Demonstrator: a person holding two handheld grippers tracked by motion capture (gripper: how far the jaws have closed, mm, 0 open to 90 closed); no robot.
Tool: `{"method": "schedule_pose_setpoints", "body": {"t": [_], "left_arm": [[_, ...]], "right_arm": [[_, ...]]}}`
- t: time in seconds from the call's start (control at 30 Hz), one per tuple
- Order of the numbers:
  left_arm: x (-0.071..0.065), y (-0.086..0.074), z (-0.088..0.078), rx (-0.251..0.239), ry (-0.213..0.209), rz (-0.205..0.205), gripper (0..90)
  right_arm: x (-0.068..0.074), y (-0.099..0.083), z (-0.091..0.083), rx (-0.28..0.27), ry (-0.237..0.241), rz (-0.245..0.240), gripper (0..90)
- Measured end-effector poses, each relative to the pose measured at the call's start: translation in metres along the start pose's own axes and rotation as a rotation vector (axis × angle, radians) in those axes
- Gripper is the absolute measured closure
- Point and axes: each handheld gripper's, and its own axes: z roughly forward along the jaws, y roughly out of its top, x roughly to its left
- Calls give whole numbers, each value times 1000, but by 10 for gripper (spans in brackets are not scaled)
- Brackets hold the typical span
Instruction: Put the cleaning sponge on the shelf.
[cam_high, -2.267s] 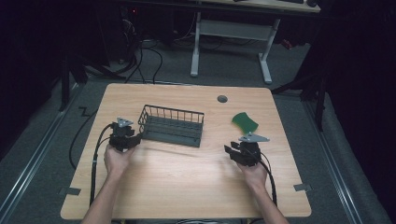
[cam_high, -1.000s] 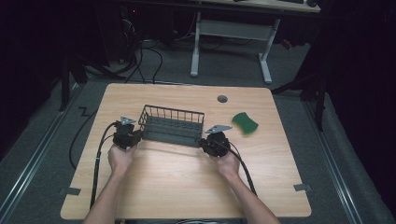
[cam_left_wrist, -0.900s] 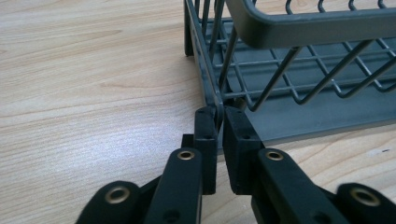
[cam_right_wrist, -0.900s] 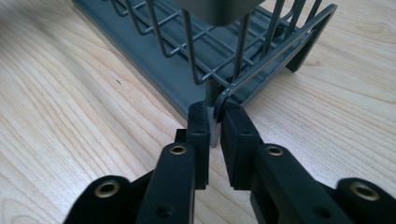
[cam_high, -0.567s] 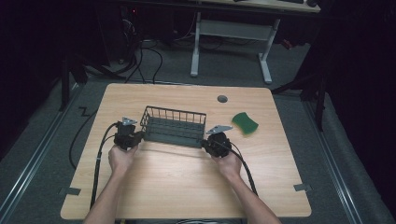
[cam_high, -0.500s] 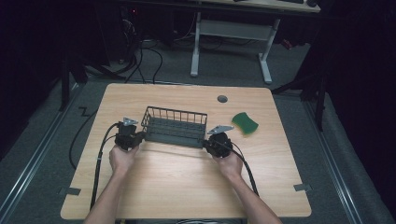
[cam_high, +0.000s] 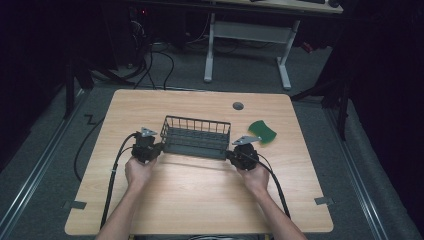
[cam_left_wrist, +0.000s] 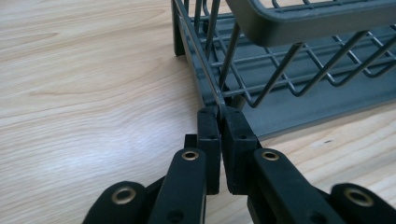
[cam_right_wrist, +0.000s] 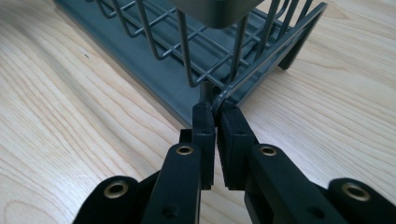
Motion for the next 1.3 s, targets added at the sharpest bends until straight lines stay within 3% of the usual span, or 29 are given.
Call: {"method": "schedule_pose_setpoints", "body": {"t": [0.33, 0.77, 1.23, 1.3], "left_arm": [[-25, 4, 7, 3, -29, 44, 868], [-48, 5, 11, 16, -59, 65, 868], [-64, 4, 12, 20, -83, 74, 859], [-63, 3, 12, 18, -95, 64, 846]], "right_arm": [[-19, -18, -14, -29, -32, 43, 861], [-35, -30, -28, -29, -51, 60, 861], [-45, -43, -40, -35, -45, 74, 857], [-45, -44, -40, -42, -38, 78, 797]]}}
